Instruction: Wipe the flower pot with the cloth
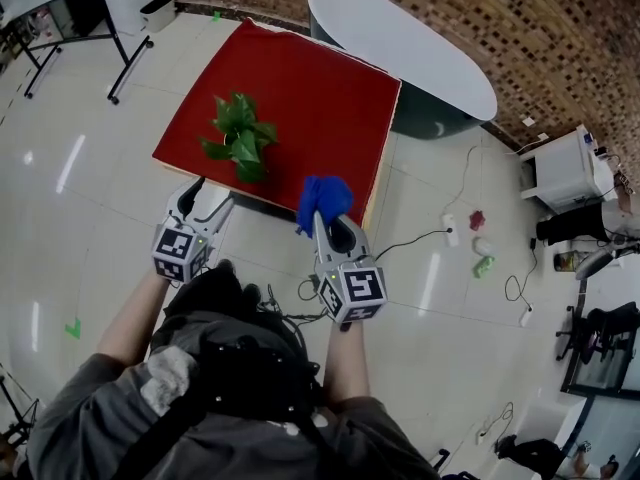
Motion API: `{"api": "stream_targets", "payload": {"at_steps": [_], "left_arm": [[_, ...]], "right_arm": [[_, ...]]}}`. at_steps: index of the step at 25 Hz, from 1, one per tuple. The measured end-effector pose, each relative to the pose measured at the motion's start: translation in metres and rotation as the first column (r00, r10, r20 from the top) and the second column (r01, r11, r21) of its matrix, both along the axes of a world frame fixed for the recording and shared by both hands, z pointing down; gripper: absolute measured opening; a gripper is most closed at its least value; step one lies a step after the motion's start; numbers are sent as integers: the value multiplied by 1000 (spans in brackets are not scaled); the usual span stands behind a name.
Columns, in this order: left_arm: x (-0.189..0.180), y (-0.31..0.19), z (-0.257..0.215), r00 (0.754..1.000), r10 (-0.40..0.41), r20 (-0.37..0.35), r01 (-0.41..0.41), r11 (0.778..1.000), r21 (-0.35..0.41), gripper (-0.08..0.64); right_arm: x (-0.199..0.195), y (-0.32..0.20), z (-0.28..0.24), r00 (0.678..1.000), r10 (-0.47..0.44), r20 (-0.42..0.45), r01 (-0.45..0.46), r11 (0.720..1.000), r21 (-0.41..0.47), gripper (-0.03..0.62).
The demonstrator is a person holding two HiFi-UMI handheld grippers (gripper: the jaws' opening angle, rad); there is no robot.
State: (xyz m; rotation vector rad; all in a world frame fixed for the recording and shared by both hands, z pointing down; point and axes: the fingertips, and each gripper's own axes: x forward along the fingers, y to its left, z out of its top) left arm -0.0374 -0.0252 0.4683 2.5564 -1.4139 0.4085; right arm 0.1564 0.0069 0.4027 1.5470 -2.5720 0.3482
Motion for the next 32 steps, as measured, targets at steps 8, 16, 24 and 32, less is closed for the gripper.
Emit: {"api": "stream_targets", "payload": {"at_steps": [8, 16, 24, 32], "left_arm": [[10, -62, 55, 995, 73, 74, -70, 997, -38, 397], [1, -118, 109, 971, 208, 121, -198, 976, -85, 397], [0, -178, 137, 926, 355, 129, -347, 935, -80, 397], [19, -195, 160, 898, 431, 90, -427, 902, -69, 397]], "right_arm": [[-8, -73, 38, 1000, -18, 26, 20, 998, -64, 58], [-13, -174, 103, 995, -76, 59, 86, 977, -194, 58], [-72, -255, 149, 965, -180, 191, 227, 938, -264, 58], [-102, -260, 188, 952, -195, 237, 267, 907, -327, 58]]}}
